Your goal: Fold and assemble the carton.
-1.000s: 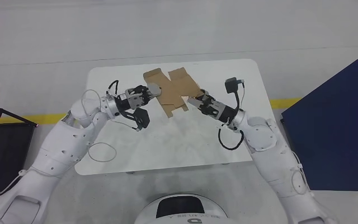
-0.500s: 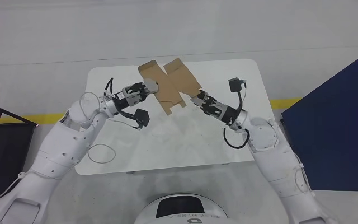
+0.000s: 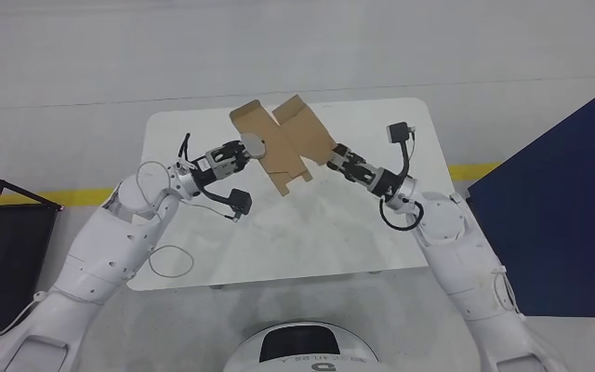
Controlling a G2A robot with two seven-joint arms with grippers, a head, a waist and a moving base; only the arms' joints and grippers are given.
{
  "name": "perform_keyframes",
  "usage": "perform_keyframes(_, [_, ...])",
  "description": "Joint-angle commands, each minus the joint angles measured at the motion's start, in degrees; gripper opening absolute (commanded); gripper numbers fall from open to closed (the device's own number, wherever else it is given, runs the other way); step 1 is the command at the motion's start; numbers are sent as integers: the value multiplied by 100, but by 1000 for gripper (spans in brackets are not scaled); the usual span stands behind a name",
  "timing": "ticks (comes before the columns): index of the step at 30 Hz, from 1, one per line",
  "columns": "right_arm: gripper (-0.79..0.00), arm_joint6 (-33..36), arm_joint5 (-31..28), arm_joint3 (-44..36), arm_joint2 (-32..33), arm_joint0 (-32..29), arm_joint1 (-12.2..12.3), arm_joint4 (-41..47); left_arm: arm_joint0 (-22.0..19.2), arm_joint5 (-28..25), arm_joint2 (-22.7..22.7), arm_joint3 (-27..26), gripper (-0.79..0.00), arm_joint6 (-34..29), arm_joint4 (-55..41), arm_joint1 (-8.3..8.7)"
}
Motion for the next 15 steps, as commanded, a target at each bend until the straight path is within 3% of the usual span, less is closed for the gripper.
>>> perform_keyframes(1, [-431,-46,50,45,-15,32,-5,-7,3,-29,-9,4,-785,39,-32,-7])
perform_keyframes(9, [-431,-123,355,153,-136,146,-22,-206,2,-238,-85,89,-785,412,-647,-49])
perform_keyframes(15, [-428,141,157,145,-116,127,-8,119,-59,-365,-97,217,-785,495,-613,-69])
